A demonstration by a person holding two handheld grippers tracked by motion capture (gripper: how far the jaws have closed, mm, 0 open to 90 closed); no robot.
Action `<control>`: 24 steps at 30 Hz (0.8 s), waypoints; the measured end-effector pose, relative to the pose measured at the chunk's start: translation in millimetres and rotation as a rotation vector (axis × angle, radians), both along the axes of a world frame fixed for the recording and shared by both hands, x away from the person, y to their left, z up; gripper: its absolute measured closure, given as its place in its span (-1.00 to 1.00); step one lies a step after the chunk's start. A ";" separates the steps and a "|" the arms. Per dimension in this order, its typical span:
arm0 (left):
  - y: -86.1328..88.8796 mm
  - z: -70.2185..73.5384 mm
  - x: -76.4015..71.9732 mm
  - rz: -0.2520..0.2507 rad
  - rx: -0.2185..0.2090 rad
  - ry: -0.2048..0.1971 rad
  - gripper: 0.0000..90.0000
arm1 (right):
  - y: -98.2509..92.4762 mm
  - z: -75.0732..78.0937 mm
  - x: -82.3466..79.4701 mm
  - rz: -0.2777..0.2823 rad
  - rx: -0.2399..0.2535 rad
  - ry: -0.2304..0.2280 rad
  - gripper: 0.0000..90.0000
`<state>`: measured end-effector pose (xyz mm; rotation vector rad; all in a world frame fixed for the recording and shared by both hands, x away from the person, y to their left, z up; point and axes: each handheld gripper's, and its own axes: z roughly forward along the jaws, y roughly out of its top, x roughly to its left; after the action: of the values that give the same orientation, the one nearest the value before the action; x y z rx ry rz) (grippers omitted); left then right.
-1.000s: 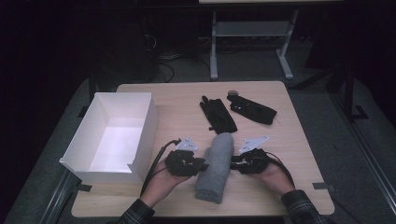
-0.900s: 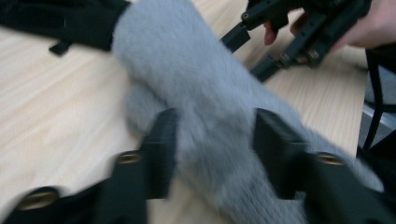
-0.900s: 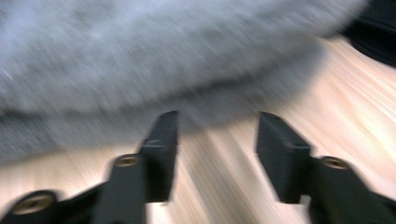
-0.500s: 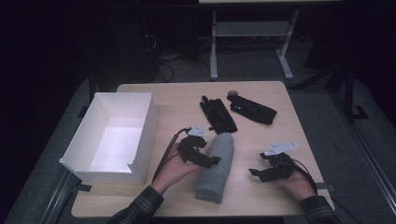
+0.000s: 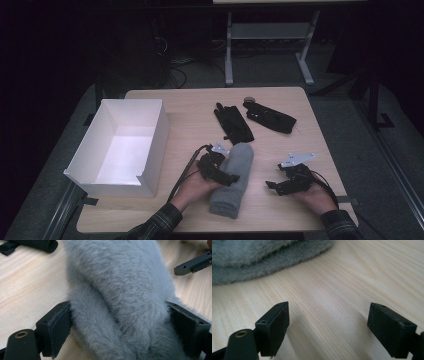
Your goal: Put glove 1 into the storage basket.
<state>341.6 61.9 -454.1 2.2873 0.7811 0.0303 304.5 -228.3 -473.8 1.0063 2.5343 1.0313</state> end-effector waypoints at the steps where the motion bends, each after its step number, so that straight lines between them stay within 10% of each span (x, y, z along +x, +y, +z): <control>1: -0.5 -1.1 0.2 0.003 -0.001 0.007 -0.72 | 0.4 -0.4 -0.2 -0.003 -0.003 0.003 -0.61; 8: -1.6 -6.7 2.2 -0.013 0.003 0.055 -0.65 | 1.2 -5.1 0.6 -0.001 0.010 -0.023 -0.71; 24: -5.6 -0.6 -0.9 -0.074 -0.006 0.122 0.41 | 1.1 -7.7 0.3 0.004 0.032 -0.036 -0.74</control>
<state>340.8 56.3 -454.8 2.3274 0.7556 -0.1463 304.9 -227.2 -481.6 0.9827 2.4992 1.0840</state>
